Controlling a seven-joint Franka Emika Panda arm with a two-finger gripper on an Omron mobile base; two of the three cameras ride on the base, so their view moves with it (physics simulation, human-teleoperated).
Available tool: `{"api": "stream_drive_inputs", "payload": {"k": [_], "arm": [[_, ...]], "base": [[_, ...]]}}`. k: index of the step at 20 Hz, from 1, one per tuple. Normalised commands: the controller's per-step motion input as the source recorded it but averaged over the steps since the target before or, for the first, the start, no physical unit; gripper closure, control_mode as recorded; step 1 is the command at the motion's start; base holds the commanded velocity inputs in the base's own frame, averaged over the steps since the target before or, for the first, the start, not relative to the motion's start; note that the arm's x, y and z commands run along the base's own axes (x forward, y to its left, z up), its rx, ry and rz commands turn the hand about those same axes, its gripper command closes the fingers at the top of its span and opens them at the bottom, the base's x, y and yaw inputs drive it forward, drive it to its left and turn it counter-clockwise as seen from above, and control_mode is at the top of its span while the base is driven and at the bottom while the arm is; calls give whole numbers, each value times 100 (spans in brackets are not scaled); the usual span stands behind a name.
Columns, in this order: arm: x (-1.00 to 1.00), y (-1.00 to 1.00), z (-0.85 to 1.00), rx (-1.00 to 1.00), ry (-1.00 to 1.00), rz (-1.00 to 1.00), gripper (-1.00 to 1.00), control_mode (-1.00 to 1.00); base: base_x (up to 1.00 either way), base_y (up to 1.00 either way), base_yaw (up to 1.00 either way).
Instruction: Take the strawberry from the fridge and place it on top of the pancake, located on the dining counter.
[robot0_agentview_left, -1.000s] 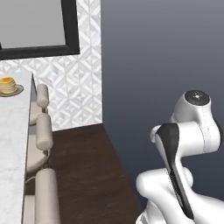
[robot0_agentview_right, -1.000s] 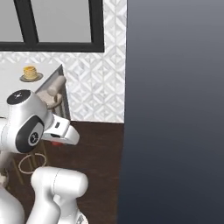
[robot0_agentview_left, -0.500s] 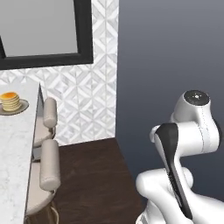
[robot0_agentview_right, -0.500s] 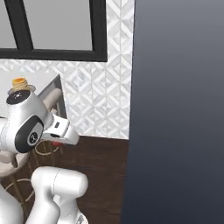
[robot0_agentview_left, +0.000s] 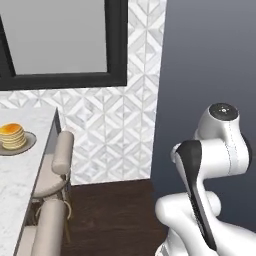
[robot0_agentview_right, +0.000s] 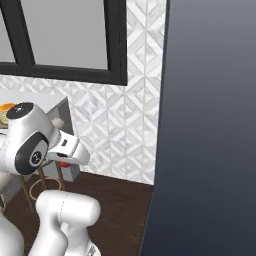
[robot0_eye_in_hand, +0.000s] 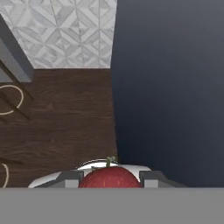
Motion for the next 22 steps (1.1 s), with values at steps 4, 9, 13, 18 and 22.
{"api": "stream_drive_inputs", "payload": {"k": [4,9,13,18,22], "arm": [[0,0,0,0,0,0,100,100],[0,0,0,0,0,0,100,100],[0,0,0,0,0,0,100,100],[0,0,0,0,0,0,100,100],[0,0,0,0,0,0,100,100]], "base": [[88,-63,67],[57,-30,67],[45,-28,60],[48,-39,70],[34,-53,75]]}}
